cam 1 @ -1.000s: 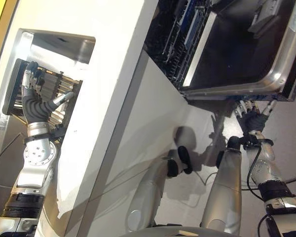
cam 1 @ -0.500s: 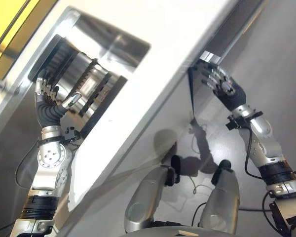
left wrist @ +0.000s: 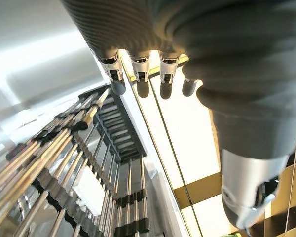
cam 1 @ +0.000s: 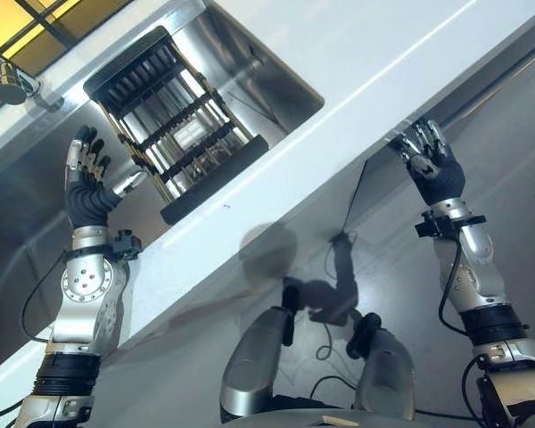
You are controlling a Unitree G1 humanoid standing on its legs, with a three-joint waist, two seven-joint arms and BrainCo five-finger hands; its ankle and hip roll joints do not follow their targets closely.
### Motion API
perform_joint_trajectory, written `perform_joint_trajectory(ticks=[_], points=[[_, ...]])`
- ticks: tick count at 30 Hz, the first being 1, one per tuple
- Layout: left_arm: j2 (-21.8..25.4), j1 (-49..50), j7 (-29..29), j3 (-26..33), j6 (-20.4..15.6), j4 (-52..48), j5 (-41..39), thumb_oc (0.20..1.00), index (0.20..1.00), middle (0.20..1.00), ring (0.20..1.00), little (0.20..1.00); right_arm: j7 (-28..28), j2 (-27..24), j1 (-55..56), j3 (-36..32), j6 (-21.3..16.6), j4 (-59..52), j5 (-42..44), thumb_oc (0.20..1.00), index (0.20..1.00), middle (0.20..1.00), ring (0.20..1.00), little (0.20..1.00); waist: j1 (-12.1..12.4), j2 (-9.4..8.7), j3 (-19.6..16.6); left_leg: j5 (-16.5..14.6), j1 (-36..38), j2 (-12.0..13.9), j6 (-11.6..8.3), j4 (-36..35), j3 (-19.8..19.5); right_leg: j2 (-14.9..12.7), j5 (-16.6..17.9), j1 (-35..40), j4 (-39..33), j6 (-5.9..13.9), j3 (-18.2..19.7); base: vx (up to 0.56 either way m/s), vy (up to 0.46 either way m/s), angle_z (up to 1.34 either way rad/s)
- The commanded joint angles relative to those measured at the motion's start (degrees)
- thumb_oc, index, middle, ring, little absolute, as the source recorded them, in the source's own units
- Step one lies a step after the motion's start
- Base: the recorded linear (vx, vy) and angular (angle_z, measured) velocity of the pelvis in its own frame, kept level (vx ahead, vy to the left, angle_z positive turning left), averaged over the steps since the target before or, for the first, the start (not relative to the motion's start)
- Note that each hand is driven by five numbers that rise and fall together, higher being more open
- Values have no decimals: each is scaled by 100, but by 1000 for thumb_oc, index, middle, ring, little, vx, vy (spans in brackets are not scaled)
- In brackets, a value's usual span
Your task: Pick up plates and place into dishwasher.
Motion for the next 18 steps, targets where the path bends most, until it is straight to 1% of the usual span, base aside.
perform_joint_trajectory(ticks=[1, 4, 6, 7, 8, 11, 14, 15, 18], points=[[243, 85, -51, 60, -72, -318, 113, 1000, 1000, 1000, 1000, 1000, 35, 530, -732, 353, -328, -633, -438, 1000, 1000, 1000, 1000, 1000, 360, -557, -554, 134, 179, -288, 217, -611, 223, 83, 595, 414, -841, 97, 424, -10, 23, -9], [48, 161, -25, 36, -31, -360, 265, 1000, 1000, 1000, 1000, 1000, 87, 691, 116, 385, -258, -748, -653, 1000, 1000, 1000, 1000, 1000, 208, -680, -779, 166, 413, -224, 225, -859, 325, 160, 644, 562, -1091, 122, 519, 19, 27, -17], [-83, 237, -36, 27, -55, -358, 323, 1000, 1000, 1000, 1000, 1000, -68, 699, 612, 427, -108, -811, -747, 1000, 1000, 1000, 1000, 1000, 112, -754, -932, 160, 550, -192, 232, -978, 410, 195, 680, 662, -1236, 153, 575, 52, 27, -13], [-118, 273, -22, 38, -31, -386, 356, 1000, 1000, 1000, 1000, 1000, -43, 721, 787, 426, -99, -813, -786, 1000, 1000, 1000, 1000, 1000, 73, -783, -976, 143, 598, -181, 236, -992, 448, 200, 692, 693, -1273, 158, 609, 63, 36, -11], [-212, 340, -6, 36, -8, -400, 432, 1000, 1000, 1000, 1000, 1000, -14, 746, 1129, 438, -44, -866, -876, 1000, 1000, 1000, 1000, 1000, -17, -831, -1095, 143, 678, -165, 248, -1060, 509, 227, 727, 748, -1368, 168, 663, 82, 38, -13], [-369, 513, 14, 55, 25, -449, 511, 1000, 1000, 1000, 1000, 1000, -183, 817, 1682, 449, 125, -1008, -1126, 1000, 1000, 1000, 1000, 1000, -192, -917, -1270, 54, 864, -122, 262, -1084, 674, 229, 775, 838, -1446, 212, 774, 100, 59, -24], [-514, 734, -29, 163, 8, -484, 597, 1000, 1000, 1000, 1000, 1000, -216, 970, 2132, 243, 409, -1144, -919, 1000, 1000, 1000, 1000, 1000, -382, -996, -1445, -80, 1047, -89, 285, -1061, 843, 223, 810, 927, -1532, 252, 919, 107, 66, -26], [-558, 804, -35, 215, -4, -478, 594, 1000, 1000, 1000, 1000, 1000, -175, 1048, 2307, 144, 443, -1196, -919, 1000, 1000, 1000, 1000, 1000, -467, -1022, -1508, -121, 1120, -74, 286, -1076, 922, 225, 821, 967, -1595, 272, 979, 89, 76, -36], [-602, 955, -84, 293, -65, -497, 571, 1000, 1000, 1000, 1000, 1000, -211, 1049, 2619, -12, 418, -1433, -933, 1000, 1000, 1000, 1000, 1000, -591, -1071, -1647, -176, 1284, -73, 286, -1164, 1051, 199, 925, 1059, -1783, 336, 1091, 76, 75, -34]])
